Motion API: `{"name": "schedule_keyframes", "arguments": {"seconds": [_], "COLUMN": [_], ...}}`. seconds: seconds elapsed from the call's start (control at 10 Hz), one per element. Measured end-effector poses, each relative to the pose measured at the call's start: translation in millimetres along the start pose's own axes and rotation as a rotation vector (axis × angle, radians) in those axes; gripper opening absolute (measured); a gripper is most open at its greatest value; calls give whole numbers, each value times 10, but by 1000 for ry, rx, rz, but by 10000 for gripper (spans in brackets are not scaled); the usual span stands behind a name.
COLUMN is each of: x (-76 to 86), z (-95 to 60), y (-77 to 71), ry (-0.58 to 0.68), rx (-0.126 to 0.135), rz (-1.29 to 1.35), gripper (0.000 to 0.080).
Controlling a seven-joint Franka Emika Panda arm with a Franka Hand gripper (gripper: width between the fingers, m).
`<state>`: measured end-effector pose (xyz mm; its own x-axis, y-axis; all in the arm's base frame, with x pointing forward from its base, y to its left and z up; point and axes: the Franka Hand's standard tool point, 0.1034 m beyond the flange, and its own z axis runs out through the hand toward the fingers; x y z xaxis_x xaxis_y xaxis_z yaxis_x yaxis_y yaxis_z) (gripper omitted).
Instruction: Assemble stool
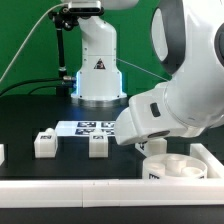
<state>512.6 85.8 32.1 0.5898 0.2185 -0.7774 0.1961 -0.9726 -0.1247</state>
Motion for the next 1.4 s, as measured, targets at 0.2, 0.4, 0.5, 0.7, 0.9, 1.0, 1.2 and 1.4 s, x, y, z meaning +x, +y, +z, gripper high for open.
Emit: {"name": "schedule_keyframes", "arguments": {"seconds": [0.2, 0.4, 0.5, 0.7, 0.9, 1.0, 1.2, 1.4], "x": [6, 8, 9, 9, 9, 9, 9, -37], "z": [74, 99, 104, 106, 106, 106, 106, 76], "y": [13, -14, -15, -16, -17, -17, -16, -13], "ry": [-16, -21, -22, -22, -22, -22, -22, -37], "rx": [-18, -22, -22, -22, -22, -22, -22, -17], "rz": [2, -5, -5, -6, -6, -6, -6, -17], "gripper": [649, 649, 649, 367, 318, 318, 318, 318]}}
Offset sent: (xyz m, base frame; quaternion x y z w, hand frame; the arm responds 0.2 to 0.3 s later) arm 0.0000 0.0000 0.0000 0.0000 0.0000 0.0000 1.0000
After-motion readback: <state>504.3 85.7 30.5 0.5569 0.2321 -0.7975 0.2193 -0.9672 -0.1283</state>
